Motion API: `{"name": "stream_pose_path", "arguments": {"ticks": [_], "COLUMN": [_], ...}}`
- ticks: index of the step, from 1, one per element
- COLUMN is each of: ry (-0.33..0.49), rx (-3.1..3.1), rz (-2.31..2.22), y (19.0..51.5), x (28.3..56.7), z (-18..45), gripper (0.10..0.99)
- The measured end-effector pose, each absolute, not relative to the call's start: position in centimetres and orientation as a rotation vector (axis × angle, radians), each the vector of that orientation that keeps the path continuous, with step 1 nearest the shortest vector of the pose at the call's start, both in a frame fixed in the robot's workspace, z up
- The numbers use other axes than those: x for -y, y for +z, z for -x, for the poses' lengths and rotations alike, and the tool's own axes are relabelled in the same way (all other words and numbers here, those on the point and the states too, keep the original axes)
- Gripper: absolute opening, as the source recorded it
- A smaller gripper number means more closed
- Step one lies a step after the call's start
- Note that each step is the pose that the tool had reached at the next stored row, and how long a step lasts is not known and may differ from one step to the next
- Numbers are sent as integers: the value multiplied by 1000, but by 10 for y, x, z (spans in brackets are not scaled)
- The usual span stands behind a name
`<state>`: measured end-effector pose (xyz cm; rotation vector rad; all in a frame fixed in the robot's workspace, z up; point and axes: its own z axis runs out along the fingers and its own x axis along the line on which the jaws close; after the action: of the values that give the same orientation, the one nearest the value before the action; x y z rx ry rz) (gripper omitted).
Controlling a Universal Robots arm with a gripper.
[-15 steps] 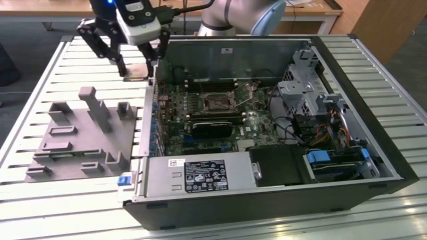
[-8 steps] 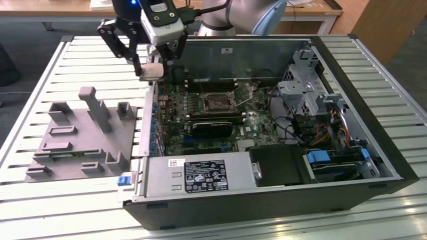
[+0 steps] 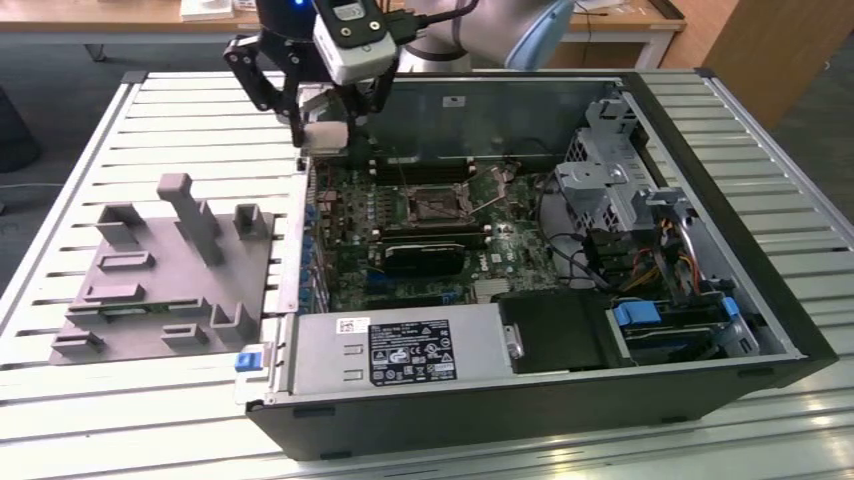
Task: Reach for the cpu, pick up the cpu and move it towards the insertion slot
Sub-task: 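Pick up the cpu and move it towards the insertion slot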
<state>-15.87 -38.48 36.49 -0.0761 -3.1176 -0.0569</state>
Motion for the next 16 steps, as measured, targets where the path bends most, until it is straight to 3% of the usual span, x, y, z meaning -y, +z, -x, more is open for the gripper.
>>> {"name": "stream_pose_path", "arguments": {"ticks": [16], "ry": [-57], "rx": [3118], "rz": [76], "y": [361], "x": [375], "z": [102], "gripper": [545]}}
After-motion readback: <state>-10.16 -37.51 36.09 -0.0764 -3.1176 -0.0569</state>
